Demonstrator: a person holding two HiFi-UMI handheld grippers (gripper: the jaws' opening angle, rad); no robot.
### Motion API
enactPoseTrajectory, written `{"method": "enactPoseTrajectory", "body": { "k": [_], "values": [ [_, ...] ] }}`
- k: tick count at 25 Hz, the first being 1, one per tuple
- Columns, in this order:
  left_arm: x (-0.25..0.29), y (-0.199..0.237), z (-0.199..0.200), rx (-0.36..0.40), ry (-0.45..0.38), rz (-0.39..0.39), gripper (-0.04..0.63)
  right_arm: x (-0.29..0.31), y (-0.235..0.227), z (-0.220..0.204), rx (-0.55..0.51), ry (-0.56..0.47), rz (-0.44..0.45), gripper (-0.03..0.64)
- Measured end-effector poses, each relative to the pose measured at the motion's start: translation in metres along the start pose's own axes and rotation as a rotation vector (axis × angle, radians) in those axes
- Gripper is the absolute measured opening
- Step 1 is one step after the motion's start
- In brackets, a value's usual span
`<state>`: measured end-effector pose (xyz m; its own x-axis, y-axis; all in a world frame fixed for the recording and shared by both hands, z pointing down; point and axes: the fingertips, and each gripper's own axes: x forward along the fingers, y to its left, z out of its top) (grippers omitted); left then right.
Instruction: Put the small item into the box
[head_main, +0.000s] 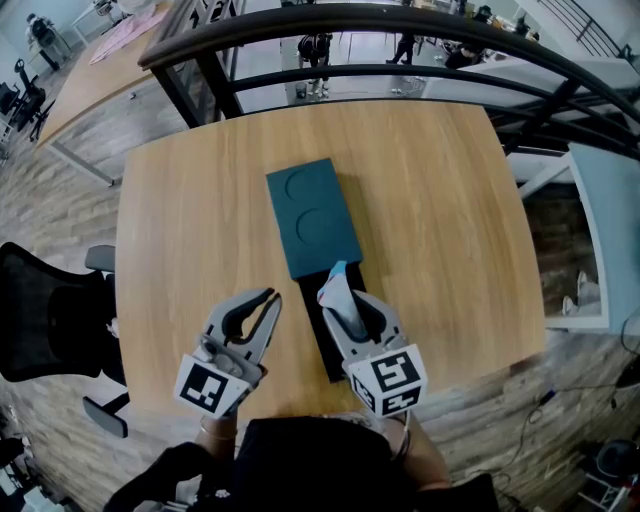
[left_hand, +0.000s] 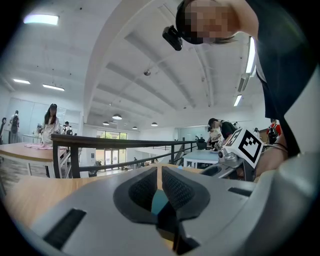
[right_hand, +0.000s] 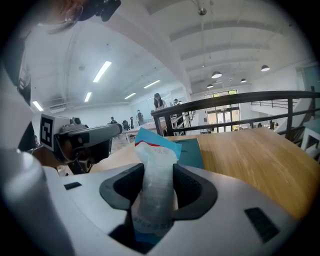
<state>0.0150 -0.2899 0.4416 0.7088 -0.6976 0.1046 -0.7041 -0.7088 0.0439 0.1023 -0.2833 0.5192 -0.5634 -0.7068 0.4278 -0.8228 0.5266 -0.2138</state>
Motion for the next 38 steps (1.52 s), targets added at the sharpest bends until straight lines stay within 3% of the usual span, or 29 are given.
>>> {"method": "enactPoseTrajectory", "body": {
  "k": [24, 38],
  "values": [
    [-0.003, 0.025, 0.0, -0.012, -0.009, 0.028, 0.038, 0.037, -0.014, -0.065, 0.033, 0.223, -0.059, 0.186],
    [-0.01, 0.029, -0.005, -0.026, -0.006, 0.041, 0.038, 0.054, -0.016, -0.086, 0.044, 0.298, -0.068, 0.187]
  ]
}}
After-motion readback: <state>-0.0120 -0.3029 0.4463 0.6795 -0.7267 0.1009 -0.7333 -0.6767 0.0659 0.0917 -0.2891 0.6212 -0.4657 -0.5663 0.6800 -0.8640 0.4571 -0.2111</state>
